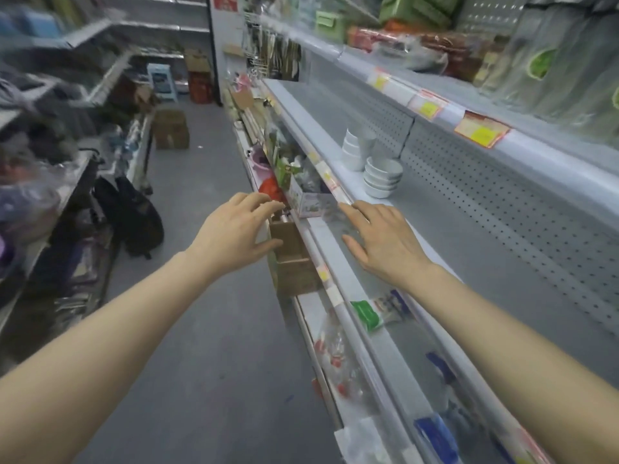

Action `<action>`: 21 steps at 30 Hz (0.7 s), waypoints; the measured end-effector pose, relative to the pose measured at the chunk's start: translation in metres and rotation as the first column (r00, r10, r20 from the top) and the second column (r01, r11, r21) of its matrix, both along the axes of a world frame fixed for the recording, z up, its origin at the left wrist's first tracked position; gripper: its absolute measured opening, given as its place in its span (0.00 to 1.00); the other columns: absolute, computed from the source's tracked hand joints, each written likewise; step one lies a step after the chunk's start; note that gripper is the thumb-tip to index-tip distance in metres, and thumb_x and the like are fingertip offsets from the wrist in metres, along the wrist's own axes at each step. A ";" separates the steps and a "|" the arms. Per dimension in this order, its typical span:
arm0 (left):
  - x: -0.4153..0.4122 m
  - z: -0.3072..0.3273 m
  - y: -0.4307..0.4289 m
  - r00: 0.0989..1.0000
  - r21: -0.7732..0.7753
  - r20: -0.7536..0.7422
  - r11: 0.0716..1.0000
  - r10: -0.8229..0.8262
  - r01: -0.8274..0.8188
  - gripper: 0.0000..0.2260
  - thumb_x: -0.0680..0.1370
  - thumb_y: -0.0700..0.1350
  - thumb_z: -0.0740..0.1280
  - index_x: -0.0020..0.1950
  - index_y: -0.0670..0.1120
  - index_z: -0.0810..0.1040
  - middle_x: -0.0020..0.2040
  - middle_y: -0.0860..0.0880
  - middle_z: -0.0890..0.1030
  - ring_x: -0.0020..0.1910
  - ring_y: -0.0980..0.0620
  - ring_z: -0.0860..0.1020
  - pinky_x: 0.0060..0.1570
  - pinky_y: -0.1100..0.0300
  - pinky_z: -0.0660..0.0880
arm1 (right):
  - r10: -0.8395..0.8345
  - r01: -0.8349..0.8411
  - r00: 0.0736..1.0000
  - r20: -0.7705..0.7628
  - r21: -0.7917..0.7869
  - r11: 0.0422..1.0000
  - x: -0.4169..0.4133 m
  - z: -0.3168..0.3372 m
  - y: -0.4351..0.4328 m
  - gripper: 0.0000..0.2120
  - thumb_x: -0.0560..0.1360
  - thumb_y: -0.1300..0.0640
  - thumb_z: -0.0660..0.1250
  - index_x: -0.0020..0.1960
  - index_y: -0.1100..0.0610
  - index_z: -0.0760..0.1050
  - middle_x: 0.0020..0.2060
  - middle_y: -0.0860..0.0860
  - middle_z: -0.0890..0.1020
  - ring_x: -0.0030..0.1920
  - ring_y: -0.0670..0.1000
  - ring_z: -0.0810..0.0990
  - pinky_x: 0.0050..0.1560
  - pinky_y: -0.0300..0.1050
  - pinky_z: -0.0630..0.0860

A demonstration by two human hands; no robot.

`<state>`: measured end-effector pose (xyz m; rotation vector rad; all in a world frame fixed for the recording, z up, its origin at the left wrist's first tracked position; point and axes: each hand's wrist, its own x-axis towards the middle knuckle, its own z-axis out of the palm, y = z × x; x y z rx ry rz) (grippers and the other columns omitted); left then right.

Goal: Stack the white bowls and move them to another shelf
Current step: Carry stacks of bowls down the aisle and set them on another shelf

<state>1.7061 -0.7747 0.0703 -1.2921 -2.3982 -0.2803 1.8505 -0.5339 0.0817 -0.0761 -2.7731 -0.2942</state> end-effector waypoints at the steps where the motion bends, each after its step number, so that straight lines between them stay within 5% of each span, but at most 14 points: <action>1: -0.015 -0.002 0.006 1.000 0.002 0.010 1.000 0.007 -0.007 0.28 0.74 0.60 0.70 0.71 0.51 0.71 0.65 0.48 0.75 0.62 0.44 0.74 0.58 0.51 0.75 | 0.002 -0.002 1.000 0.005 -0.006 1.000 -0.016 -0.002 0.007 0.26 0.77 0.45 0.55 0.71 0.56 0.69 0.61 0.55 0.77 0.55 0.59 0.77 0.54 0.54 0.73; 8: -0.131 -0.028 0.057 0.996 0.006 0.086 1.000 -0.020 0.020 0.29 0.73 0.59 0.71 0.72 0.51 0.70 0.64 0.49 0.75 0.60 0.46 0.74 0.56 0.53 0.76 | -0.064 0.065 0.997 0.043 -0.026 0.998 -0.132 -0.022 0.046 0.27 0.77 0.45 0.54 0.72 0.55 0.67 0.63 0.54 0.76 0.56 0.58 0.77 0.55 0.54 0.72; 21: -0.378 -0.024 0.151 0.933 -0.037 0.079 0.934 -0.351 0.354 0.30 0.73 0.59 0.71 0.72 0.49 0.69 0.63 0.47 0.75 0.60 0.45 0.74 0.54 0.50 0.78 | -0.429 0.413 0.899 -0.089 -0.153 0.898 -0.319 -0.019 0.098 0.23 0.79 0.47 0.56 0.71 0.55 0.68 0.60 0.55 0.77 0.55 0.61 0.77 0.55 0.56 0.72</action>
